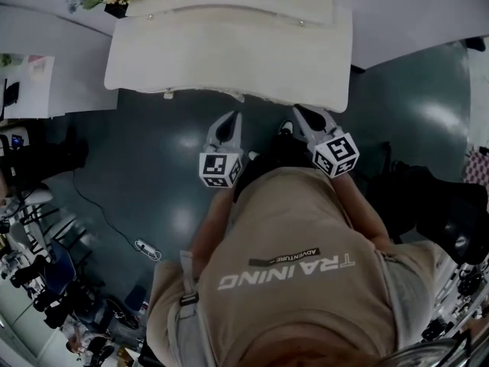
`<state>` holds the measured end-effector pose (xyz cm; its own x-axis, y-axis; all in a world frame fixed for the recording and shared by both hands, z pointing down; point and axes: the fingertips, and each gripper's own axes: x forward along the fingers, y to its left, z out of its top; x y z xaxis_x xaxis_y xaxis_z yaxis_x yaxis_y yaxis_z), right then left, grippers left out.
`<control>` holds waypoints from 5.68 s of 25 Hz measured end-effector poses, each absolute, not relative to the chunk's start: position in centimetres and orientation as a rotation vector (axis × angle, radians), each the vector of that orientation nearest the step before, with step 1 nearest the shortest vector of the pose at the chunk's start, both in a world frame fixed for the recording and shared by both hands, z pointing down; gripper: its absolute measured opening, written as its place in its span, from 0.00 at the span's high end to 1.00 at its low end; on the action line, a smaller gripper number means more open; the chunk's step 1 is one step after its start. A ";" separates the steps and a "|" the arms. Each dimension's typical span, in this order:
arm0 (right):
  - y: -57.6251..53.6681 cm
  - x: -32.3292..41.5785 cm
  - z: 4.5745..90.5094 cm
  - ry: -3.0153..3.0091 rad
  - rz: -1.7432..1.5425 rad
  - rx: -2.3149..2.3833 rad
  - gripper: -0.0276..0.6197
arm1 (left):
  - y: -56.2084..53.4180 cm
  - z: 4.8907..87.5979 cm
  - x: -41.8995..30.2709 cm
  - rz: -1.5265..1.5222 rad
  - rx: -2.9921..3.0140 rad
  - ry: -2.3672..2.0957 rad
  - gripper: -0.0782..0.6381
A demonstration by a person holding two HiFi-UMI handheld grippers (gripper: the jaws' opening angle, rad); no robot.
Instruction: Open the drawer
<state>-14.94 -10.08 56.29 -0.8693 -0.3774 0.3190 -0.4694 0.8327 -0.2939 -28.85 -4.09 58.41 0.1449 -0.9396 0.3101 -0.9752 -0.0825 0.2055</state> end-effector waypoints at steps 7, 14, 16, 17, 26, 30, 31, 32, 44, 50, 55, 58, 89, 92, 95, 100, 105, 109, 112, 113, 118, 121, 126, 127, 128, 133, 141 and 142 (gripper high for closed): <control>-16.5 -13.7 54.7 -2.827 0.523 0.696 0.95 | -9.3 55.7 -26.8 0.223 2.156 -1.753 0.88; -20.6 -9.7 56.8 -2.821 0.448 0.646 0.95 | -16.5 56.1 -20.8 0.277 2.226 -1.696 0.88; -20.8 -9.1 57.4 -2.815 0.478 0.626 0.95 | -17.7 56.4 -19.2 0.319 2.259 -1.650 0.88; -20.8 -8.9 57.6 -2.810 0.497 0.617 0.95 | -18.0 56.6 -18.4 0.338 2.281 -1.612 0.88; -21.7 -8.0 58.5 -2.746 0.563 0.718 0.95 | -19.2 58.9 -19.7 0.221 2.169 -1.479 0.88; -20.4 -9.2 57.3 -2.698 0.542 0.767 0.95 | -17.2 59.5 -21.3 0.273 2.200 -1.406 0.88; -20.0 -9.7 56.9 -2.689 0.541 0.778 0.95 | -16.7 59.5 -21.8 0.289 2.217 -1.384 0.88; -19.7 -10.2 56.5 -2.680 0.540 0.789 0.95 | -16.3 59.6 -22.1 0.306 2.238 -1.364 0.88; -19.1 -12.2 59.0 -2.552 0.593 0.924 0.95 | -13.8 65.6 -23.2 0.377 2.257 -1.121 0.88; -17.3 -13.7 59.5 -2.546 0.559 0.789 0.95 | -11.6 68.3 -23.7 0.423 2.176 -1.086 0.88; -17.0 -13.3 59.6 -2.558 0.565 0.787 0.95 | -9.6 72.7 -22.8 0.514 2.080 -1.000 0.88; -16.7 -11.9 59.7 -2.552 0.581 0.808 0.95 | -8.8 75.1 -22.0 0.529 1.996 -0.966 0.88; -16.9 -1.6 60.4 -2.518 0.580 0.858 0.95 | -13.9 86.1 -18.9 0.897 1.701 -1.162 0.71; -17.7 -1.4 60.0 -2.544 0.599 0.841 0.95 | -13.8 86.0 -18.8 0.887 1.669 -1.194 0.70; -18.6 -1.5 59.7 -2.573 0.595 0.822 0.95 | -14.1 85.8 -18.9 0.867 1.707 -1.183 0.70; -18.8 -1.0 60.0 -2.583 0.611 0.772 0.95 | -14.1 85.7 -18.7 0.864 1.709 -1.134 0.70; -18.5 -0.7 60.7 -2.599 0.625 0.725 0.95 | -13.9 85.6 -18.6 0.884 1.685 -1.172 0.71; -18.6 -0.8 61.0 -2.628 0.603 0.690 0.95 | -13.8 85.6 -18.6 0.880 1.676 -1.190 0.71; -18.8 -0.5 61.3 -2.640 0.599 0.702 0.95 | -13.8 85.5 -18.7 0.875 1.678 -1.200 0.71; -18.7 -0.3 61.4 -2.643 0.603 0.708 0.95 | -13.9 85.5 -18.7 0.875 1.680 -1.201 0.71; -18.0 0.9 62.2 -2.638 0.623 0.732 0.95 | -12.3 85.6 -18.1 0.901 1.669 -1.171 0.71; -18.0 0.9 62.2 -2.651 0.633 0.734 0.95 | -10.9 85.6 -18.0 0.909 1.663 -1.165 0.71; -17.9 1.1 62.4 -2.666 0.644 0.718 0.95 | -9.3 85.8 -17.2 0.915 1.644 -1.164 0.71; -17.9 1.0 62.4 -2.671 0.647 0.714 0.95 | -9.3 85.7 -17.2 0.918 1.644 -1.163 0.71; -17.9 0.8 62.5 -2.674 0.650 0.708 0.95 | -9.2 85.7 -17.2 0.920 1.644 -1.163 0.71; -17.0 0.6 62.8 -2.680 0.659 0.666 0.95 | -8.0 85.7 -17.1 0.940 1.622 -1.176 0.71; -16.3 0.7 62.7 -2.663 0.643 0.736 0.95 | -5.6 85.8 -16.8 0.971 1.646 -1.116 0.71; -16.0 0.5 62.6 -2.656 0.639 0.741 0.95 | -5.3 85.9 -16.9 0.969 1.650 -1.111 0.71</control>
<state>0.52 -15.96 62.63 -0.8183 -0.4106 0.4023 -0.5486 0.7667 -0.3333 -16.89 -5.34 85.91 0.2902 -0.2480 0.9243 -0.9495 -0.1952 0.2457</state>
